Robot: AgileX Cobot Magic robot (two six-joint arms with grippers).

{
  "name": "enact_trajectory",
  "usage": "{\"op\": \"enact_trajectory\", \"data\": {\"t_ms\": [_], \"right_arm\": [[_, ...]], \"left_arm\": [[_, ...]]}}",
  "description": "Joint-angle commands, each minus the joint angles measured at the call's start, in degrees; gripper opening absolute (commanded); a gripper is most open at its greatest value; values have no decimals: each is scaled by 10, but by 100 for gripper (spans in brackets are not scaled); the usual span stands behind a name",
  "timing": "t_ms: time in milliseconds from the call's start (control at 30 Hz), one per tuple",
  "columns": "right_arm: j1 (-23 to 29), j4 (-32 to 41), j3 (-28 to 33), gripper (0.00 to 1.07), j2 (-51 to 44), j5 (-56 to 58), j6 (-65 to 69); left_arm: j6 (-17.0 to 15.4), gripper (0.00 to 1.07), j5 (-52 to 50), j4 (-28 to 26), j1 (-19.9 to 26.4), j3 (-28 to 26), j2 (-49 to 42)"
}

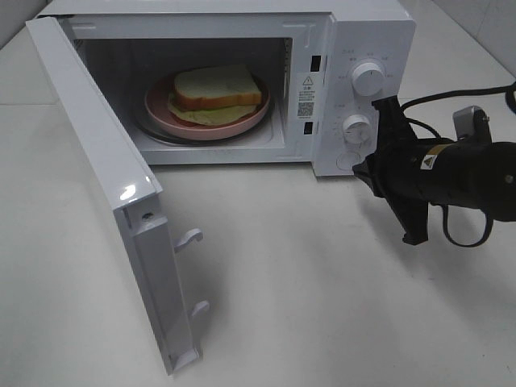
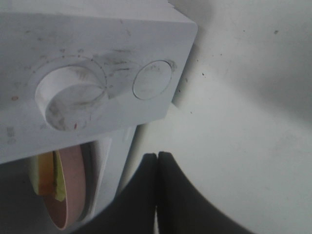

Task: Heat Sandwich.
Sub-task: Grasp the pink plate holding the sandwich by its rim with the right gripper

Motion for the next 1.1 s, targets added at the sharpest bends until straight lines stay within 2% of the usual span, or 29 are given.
{"op": "enact_trajectory", "data": {"t_ms": [33,200,433,700,933,1100], "right_arm": [[3,-13,2,3,-40,69,-41],[3,-13,-11,3,-80,171,-128],[3,-13,-93,4,-93,356,-366],[3,-13,-175,4,-93,492,-511],[3,-13,-219,4,-93,572,-604],[3,-13,-254,4,-93,639,-725]], "left_arm": [[-2,101,-5,-7,2,1,-13],[-2,101,-5,-7,2,1,-13],[-2,101,-5,-7,2,1,-13],[-2,101,-5,-7,2,1,-13],[-2,101,-5,-7,2,1,-13],[-2,101,-5,-7,2,1,-13]]}}
